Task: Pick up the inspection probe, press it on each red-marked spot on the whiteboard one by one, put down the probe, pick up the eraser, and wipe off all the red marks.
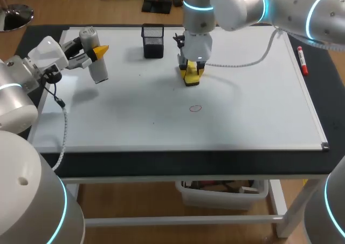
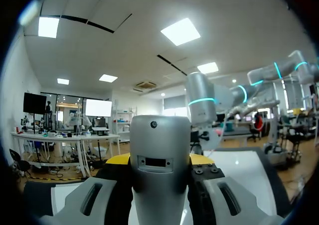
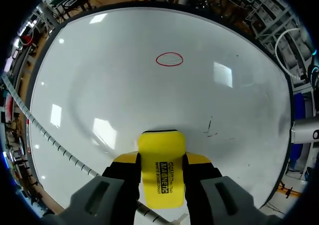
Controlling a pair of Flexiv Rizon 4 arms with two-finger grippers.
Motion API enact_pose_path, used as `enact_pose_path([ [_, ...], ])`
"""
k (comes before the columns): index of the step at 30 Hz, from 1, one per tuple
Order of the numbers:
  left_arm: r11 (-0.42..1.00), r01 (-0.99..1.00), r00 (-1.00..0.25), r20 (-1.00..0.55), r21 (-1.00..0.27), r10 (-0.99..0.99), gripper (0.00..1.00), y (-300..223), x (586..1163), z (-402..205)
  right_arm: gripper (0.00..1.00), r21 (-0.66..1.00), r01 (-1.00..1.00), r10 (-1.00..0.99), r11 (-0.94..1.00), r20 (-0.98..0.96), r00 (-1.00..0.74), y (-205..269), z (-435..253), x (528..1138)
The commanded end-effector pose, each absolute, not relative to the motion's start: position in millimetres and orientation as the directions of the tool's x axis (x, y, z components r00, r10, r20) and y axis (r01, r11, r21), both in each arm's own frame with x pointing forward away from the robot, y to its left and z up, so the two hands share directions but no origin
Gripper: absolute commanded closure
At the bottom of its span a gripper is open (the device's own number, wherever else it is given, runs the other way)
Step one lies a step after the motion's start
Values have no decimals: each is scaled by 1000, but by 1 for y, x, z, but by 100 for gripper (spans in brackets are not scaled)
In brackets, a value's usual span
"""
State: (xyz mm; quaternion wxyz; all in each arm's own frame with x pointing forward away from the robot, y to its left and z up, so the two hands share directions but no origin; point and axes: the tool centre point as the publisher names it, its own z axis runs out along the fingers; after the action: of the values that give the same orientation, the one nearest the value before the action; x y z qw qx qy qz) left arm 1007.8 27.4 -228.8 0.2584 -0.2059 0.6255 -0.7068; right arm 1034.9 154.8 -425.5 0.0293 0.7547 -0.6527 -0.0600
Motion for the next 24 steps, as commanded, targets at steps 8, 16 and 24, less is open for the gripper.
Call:
enact_pose_path([
  [8, -87, 110, -784, -33, -990, -620, 100, 28, 1008, -229, 100, 129, -983, -992, -127, -36, 124, 141, -429, 1039],
  [16, -87, 110, -784, -33, -990, -620, 100, 28, 1008, -229, 100, 123, -989, -996, -87, -19, 85, 120, -430, 1043],
  [24, -87, 110, -784, -33, -990, -620, 100, 28, 1008, -229, 100, 109, -993, -999, -41, -2, 41, 91, -427, 1049],
])
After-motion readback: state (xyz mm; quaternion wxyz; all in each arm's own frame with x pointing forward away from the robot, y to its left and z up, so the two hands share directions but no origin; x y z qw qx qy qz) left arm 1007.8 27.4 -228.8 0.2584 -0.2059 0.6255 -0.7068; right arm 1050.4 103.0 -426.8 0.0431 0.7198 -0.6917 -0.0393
